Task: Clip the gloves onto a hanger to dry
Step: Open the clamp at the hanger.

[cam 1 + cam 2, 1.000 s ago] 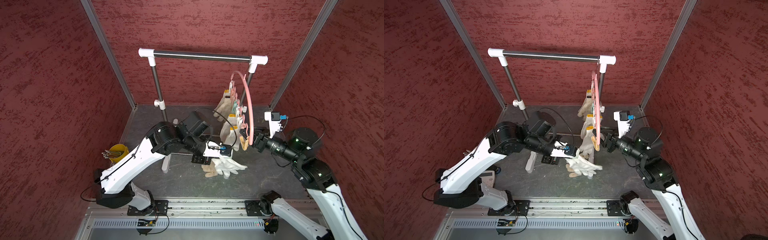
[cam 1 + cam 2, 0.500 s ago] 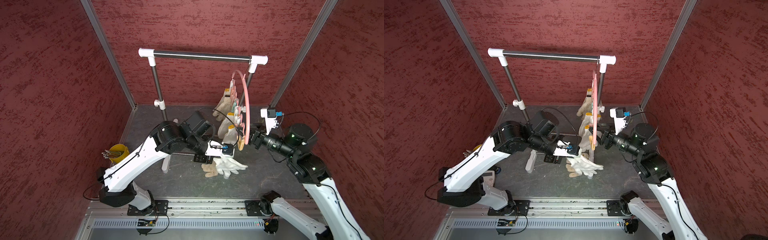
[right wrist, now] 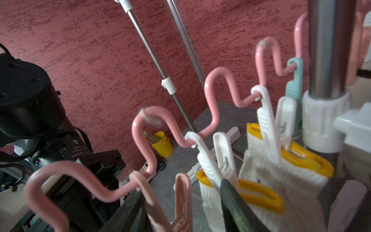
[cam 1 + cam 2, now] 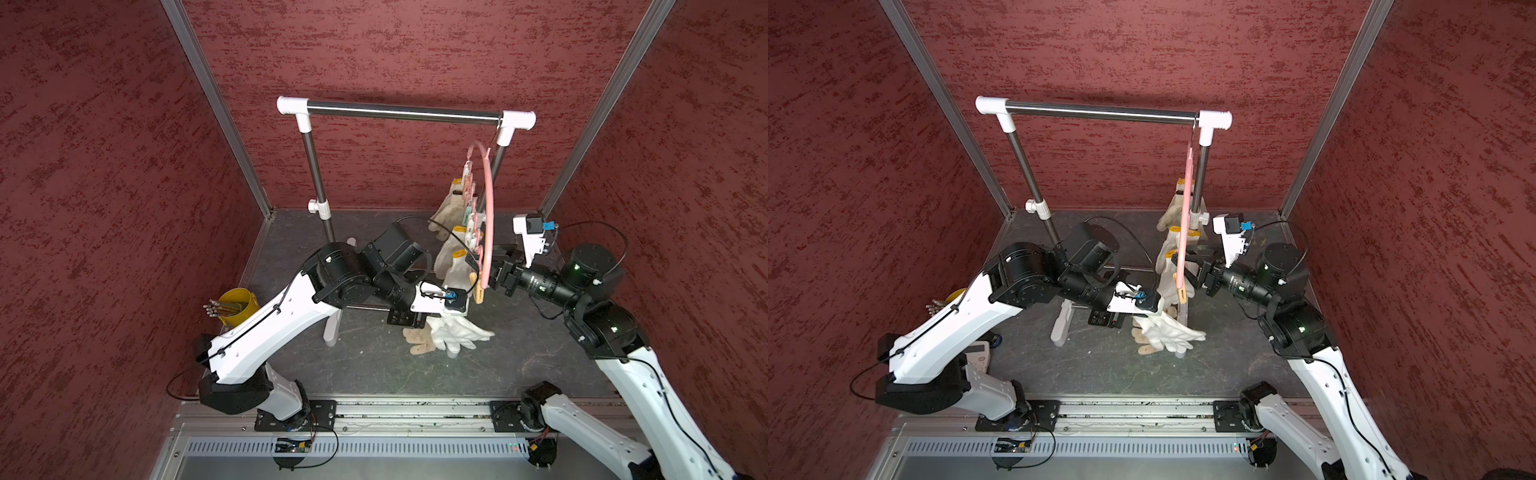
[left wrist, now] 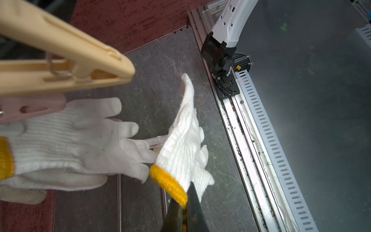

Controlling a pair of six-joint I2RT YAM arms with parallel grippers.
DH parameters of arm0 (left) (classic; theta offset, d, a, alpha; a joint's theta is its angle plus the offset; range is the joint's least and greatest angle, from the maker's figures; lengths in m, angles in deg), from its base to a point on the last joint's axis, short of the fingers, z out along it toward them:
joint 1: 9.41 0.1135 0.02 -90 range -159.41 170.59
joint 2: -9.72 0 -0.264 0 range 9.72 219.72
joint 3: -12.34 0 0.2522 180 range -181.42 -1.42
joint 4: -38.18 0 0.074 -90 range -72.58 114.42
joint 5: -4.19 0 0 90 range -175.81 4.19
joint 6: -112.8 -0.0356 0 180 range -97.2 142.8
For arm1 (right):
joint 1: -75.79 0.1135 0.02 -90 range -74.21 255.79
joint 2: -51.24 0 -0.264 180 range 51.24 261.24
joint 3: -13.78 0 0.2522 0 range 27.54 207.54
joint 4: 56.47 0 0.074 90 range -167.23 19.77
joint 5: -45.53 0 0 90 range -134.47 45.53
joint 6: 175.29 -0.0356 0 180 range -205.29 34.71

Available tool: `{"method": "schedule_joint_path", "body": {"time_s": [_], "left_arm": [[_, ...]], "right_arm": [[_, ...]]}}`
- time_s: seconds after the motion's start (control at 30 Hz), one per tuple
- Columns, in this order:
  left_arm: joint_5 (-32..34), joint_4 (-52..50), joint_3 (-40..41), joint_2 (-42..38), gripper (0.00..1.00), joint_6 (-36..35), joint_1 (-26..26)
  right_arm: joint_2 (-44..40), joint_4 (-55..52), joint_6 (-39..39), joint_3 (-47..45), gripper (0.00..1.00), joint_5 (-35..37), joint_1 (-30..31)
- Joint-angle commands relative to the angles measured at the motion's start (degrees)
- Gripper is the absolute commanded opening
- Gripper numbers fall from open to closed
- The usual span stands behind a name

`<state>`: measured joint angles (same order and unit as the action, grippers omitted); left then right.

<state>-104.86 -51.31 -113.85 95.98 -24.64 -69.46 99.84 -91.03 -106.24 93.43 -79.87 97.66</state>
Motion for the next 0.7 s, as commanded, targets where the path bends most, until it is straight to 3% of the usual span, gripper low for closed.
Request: {"method": "schedule_joint_path", "body": {"time_s": [0.0,0.67], "left_arm": [[-0.20,1.19,0.26,-0.01,0.00,-0.63,0.46],[-0.22,0.49,0.01,0.13,0.00,-0.26,0.51]], "right_arm": [[0.17,3.78,-0.51,-0.82,0.58,-2.81,-0.66],[2.36,12.25,-6.13,-3.68,0.62,-7.66,-1.21]]}}
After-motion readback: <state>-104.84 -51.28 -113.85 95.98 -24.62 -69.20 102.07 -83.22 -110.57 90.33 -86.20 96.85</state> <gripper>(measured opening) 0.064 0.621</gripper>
